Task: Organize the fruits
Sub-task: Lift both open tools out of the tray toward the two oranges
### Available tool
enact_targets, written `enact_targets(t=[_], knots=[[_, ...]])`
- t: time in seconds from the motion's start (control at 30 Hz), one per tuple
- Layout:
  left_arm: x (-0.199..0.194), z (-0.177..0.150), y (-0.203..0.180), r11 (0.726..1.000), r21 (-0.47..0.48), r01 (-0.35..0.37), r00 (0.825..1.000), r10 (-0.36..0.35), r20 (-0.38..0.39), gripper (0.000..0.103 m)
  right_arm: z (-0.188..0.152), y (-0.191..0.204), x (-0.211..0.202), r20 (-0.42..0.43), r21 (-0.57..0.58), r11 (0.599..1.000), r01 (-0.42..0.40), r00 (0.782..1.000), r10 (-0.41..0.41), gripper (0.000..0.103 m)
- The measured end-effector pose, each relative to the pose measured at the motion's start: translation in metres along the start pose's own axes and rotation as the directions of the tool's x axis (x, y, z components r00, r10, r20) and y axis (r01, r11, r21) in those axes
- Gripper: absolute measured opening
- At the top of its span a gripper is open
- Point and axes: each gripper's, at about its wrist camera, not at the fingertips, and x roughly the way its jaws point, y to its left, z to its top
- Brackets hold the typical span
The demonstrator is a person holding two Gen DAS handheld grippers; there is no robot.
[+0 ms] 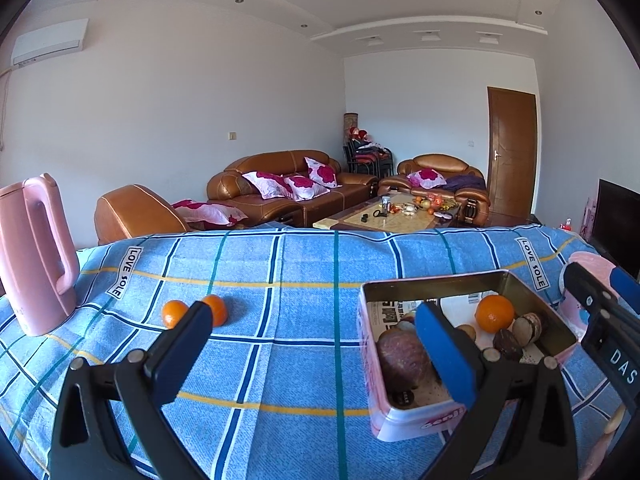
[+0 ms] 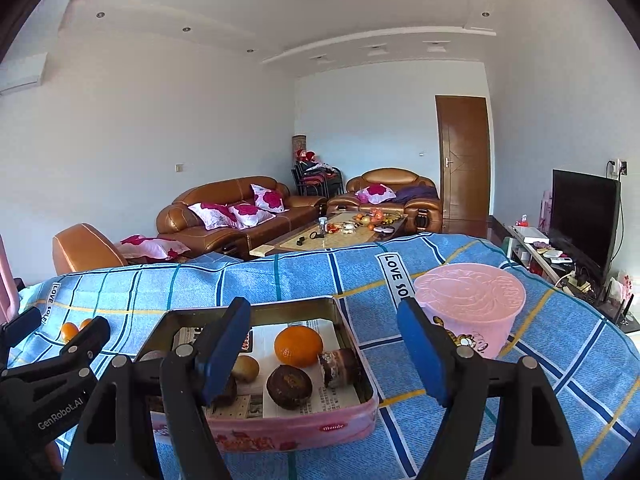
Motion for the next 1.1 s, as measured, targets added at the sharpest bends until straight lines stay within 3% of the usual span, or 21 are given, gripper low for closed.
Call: enact_targets(t=[0.23, 0.43, 0.73, 1.1], knots=[[-0.006, -0.002, 0.01, 1.0, -0.004, -0.006, 1.0, 0.006, 0.005, 0.103, -0.003, 0.005, -0.008, -0.011, -0.003, 0.998, 0.057, 0.998, -0.057, 0.077], [0.003, -0.002, 0.019, 0.997, 0.077, 0.008, 0.999, -0.005, -0.037, 0.103, -0.006, 0.014, -0.007, -0.075, 0.041, 0.997, 0.065, 0.995, -0.062, 0.077], [0.017, 0.0, 0.062, 0.992, 0.11, -0.06, 0.997, 0.065, -0.042, 0.103, -0.01, 0.062, -0.001, -0.124, 0.055, 0.998, 0.015, 0.992, -0.008, 0.077], [0.039, 0.004, 0.124, 0.992, 0.067, -0.107, 0.991, 0.112, -0.078, 0.103, -0.014, 0.138, 0.011, -0.161, 0.025, 0.995, -0.094, 0.982, 0.097, 0.077]])
